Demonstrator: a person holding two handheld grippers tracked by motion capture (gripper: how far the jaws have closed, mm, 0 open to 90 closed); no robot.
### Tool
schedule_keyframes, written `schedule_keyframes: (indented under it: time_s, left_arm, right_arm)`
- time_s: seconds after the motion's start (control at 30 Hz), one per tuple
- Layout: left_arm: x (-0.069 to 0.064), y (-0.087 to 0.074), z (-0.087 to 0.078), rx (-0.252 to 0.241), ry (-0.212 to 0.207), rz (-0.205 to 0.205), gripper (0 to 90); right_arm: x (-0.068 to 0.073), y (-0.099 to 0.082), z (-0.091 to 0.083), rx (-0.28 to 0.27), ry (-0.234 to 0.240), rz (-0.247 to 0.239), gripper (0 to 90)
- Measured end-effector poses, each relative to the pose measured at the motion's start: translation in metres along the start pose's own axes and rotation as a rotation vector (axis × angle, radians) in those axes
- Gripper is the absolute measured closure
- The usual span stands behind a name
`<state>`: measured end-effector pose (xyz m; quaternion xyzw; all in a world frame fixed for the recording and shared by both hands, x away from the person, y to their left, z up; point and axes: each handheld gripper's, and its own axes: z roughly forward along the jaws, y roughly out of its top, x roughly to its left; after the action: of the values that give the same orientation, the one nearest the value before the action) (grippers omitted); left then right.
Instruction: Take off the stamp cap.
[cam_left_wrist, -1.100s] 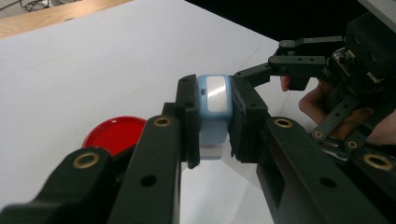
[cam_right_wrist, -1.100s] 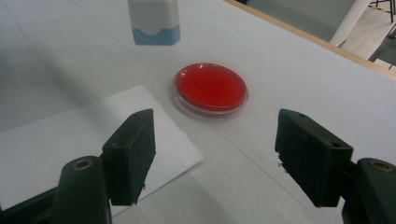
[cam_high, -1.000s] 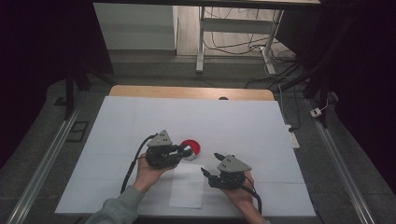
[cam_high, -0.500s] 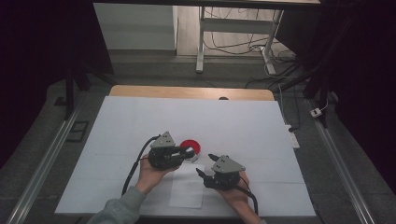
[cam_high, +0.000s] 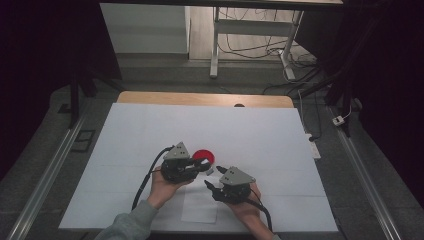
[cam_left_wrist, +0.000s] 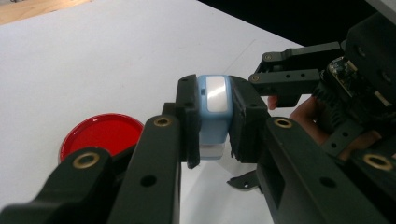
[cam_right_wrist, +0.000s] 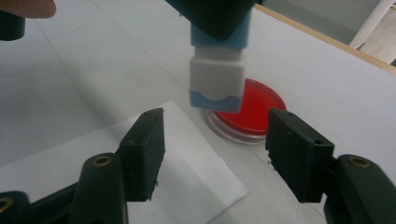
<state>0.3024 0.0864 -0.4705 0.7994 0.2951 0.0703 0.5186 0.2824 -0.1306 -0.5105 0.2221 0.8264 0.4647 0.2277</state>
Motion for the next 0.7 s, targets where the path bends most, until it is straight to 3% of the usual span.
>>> schedule_keyframes:
  time_s: [0.7]
  left_arm:
    - [-0.0017, -0.0009, 0.0023, 0.003, -0.002, 0.003, 75.3]
  right_arm:
    - [0.0027, 0.0039, 0.0068, 0.008, -0.02, 0.021, 51.6]
